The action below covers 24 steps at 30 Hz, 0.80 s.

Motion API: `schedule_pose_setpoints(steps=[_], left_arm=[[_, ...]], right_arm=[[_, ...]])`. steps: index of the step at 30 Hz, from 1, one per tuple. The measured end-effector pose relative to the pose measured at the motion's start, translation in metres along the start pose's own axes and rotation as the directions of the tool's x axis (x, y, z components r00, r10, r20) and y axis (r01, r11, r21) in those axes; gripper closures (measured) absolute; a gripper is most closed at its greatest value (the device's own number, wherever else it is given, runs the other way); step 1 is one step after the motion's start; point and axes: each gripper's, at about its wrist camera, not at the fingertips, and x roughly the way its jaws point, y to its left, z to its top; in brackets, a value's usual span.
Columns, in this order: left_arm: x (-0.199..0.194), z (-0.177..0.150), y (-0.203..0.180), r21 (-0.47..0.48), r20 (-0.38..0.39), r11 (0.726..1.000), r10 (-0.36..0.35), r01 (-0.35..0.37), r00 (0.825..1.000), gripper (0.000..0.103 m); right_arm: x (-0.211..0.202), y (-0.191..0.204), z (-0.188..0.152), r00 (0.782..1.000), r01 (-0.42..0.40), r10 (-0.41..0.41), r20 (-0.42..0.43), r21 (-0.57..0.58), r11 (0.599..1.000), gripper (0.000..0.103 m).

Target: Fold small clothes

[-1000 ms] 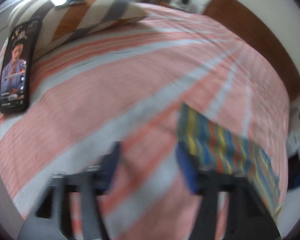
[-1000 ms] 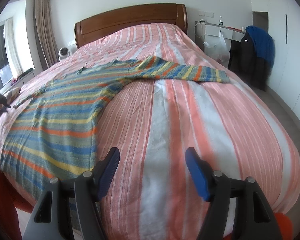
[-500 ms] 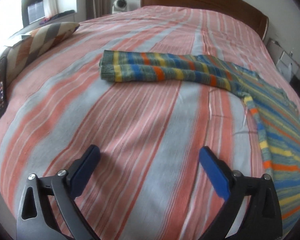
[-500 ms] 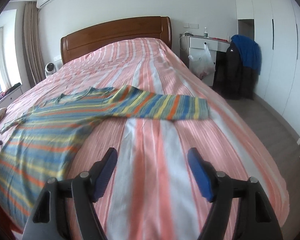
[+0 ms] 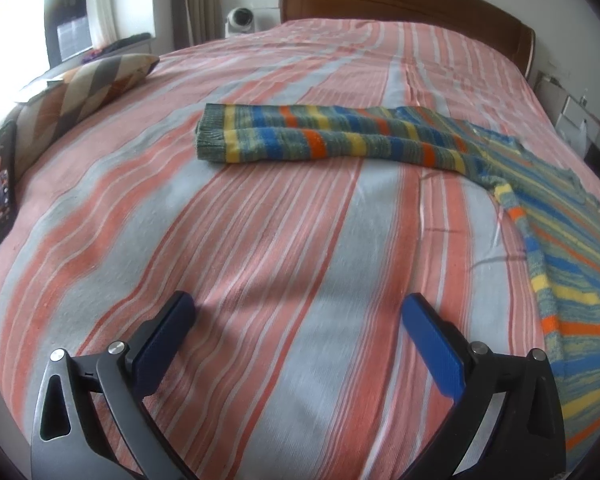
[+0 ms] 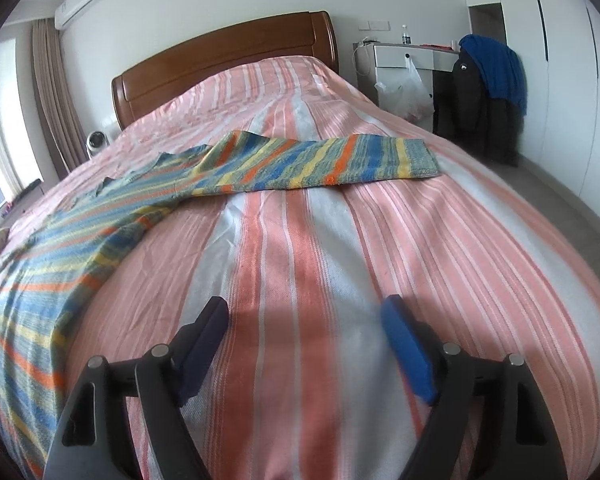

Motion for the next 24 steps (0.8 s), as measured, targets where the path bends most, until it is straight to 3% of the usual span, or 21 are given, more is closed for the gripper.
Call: schedule_pose_setpoints(steps=[24], left_arm=[[-0.0007,-0.0006,-0.0017,0.007,0.003,1.0,0.01,-0.01,1.0,0.0]], right_arm=[[0.0013,0.002,-0.0003,1.0,-0.002,0.002,0.0,-0.004,1.0,0.022]])
